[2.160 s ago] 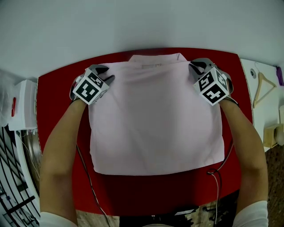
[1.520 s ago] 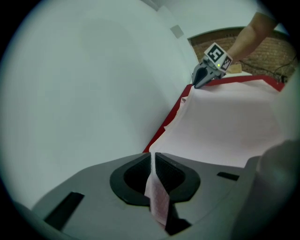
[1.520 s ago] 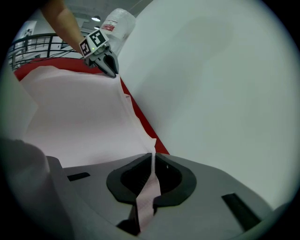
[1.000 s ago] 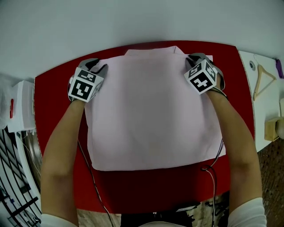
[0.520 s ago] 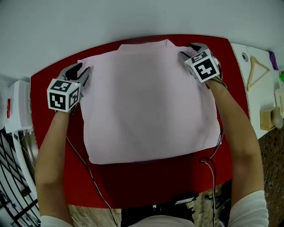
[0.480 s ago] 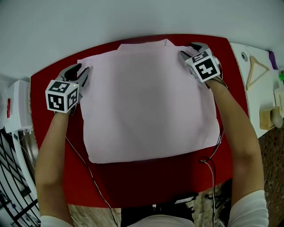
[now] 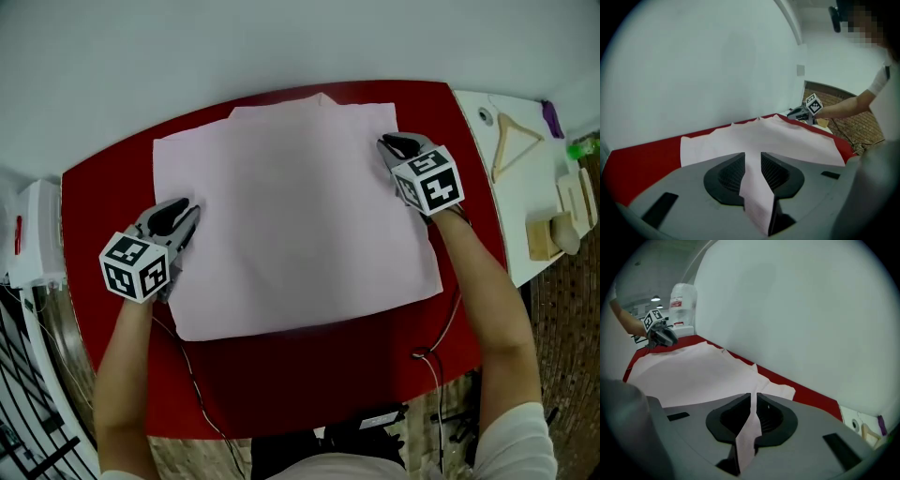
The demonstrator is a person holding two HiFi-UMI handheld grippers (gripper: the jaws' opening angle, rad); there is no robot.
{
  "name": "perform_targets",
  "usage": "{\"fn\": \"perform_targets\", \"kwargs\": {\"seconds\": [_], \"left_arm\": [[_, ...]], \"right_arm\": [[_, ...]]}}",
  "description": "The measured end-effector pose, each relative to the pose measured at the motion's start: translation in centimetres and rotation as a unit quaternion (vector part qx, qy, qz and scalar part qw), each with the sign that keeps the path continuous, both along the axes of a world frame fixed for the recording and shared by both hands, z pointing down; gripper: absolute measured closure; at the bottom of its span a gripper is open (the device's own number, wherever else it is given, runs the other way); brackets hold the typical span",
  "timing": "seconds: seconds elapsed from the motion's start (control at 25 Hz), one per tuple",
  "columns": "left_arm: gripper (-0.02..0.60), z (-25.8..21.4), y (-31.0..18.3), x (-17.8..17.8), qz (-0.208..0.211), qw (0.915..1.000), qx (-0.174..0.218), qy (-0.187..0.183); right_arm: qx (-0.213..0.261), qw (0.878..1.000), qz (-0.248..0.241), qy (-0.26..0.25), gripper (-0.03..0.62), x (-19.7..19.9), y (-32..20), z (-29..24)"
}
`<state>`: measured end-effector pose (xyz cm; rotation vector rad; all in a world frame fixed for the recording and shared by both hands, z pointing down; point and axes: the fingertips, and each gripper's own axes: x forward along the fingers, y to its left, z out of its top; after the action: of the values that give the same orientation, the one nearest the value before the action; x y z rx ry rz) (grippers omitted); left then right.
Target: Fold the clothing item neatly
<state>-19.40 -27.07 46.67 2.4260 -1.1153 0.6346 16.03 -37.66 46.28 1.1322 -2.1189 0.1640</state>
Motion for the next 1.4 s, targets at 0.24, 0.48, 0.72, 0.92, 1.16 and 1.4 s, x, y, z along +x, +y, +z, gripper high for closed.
{"fn": "perform_targets", "kwargs": {"seconds": [0.24, 0.48, 0.72, 0.92, 1.16, 1.4], "left_arm": [[0.486, 3.2, -2.5, -2.8, -0.05, 0.9982, -0.034, -0.004], [0.5, 5.0, -7.0, -5.9, -0.111, 0.9916, -0.067, 0.001], [0.517, 6.6, -7.4, -7.3, -0.137, 0.9844, -0.111, -0.001], [0.533, 7.3, -7.1, -8.7, -0.156, 0.9781, -0.137, -0.014], [0.54, 7.2, -7.3, -8.6, -0.161, 0.9774, -0.137, -0.01], [0.538, 5.2, -6.8, -9.1, -0.183, 0.9779, -0.098, 0.019]], "right_arm": [[-0.031, 0.995, 0.087, -0.039, 0.566, 3.3, -4.3, 2.5], [-0.042, 0.993, 0.107, 0.024, 0.571, 4.7, -6.9, 4.4], [-0.063, 0.99, 0.125, 0.032, 0.572, 6.5, -7.5, 5.9], [-0.062, 0.986, 0.144, 0.047, 0.572, 8.2, -7.8, 6.0], [-0.061, 0.987, 0.144, 0.044, 0.572, 8.2, -7.8, 6.0], [-0.006, 0.991, 0.128, 0.028, 0.571, 7.3, -7.5, 2.7]]}}
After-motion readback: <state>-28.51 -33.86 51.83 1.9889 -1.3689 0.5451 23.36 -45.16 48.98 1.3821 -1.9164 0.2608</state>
